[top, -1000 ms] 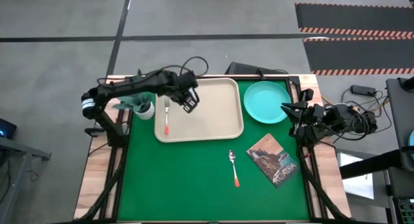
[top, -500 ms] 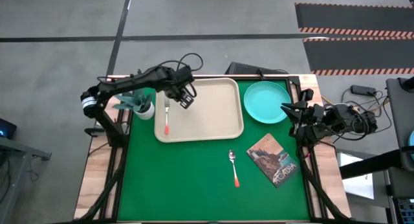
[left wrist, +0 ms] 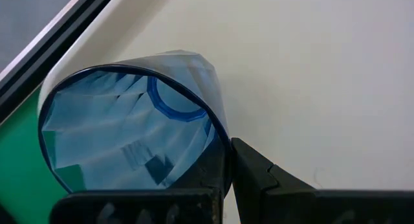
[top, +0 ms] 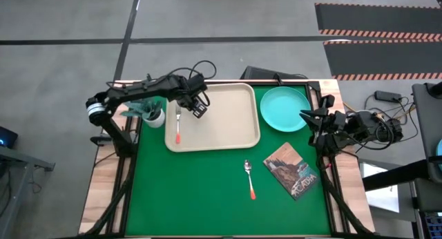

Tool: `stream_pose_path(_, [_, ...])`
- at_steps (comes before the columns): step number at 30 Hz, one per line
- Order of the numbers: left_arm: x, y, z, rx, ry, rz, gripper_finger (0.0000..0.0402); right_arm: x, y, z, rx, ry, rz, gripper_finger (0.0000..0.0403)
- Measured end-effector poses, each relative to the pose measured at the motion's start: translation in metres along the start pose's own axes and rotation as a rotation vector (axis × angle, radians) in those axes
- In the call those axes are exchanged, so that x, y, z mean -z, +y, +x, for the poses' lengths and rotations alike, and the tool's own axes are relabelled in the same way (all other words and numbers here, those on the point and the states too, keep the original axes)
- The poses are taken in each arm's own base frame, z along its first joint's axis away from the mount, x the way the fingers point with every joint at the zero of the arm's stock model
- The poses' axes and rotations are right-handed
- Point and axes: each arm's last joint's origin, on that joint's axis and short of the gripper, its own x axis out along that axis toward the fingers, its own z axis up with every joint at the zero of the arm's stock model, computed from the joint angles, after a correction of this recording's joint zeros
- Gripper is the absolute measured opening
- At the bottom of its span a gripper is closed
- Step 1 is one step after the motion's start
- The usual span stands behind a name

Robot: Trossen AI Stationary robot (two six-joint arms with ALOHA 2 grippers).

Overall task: Pick and place plate/cup/fork/spoon on tray
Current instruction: Put the blue cup on the white tray

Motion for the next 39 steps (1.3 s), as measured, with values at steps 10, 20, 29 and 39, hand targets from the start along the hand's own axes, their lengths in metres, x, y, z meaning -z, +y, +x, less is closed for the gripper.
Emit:
stream_pose_path(10, [0.0019, -0.0009, 0.0088, 0.007, -0.019, -0.005, 0.0000, 0.0001, 0.0001, 0.0000, 0.000, 0.000, 0.000, 0.0043])
stream_pose_path(20, [0.0011, -0.0012, 0.0085, 0.010, -0.027, -0.007, 0.0000, 0.0001, 0.0000, 0.0000, 0.000, 0.000, 0.000, 0.0043])
stream_pose_path(29, [0.0011, -0.0012, 0.0085, 0.010, -0.027, -0.007, 0.0000, 0.0001, 0.0000, 0.0000, 0.000, 0.000, 0.000, 0.0043])
stream_pose_path(39, [0.0010, -0.0012, 0.0085, 0.010, -0.028, -0.009, 0.0027, 0.0001, 0.0001, 0.0000, 0.000, 0.000, 0.000, 0.0043])
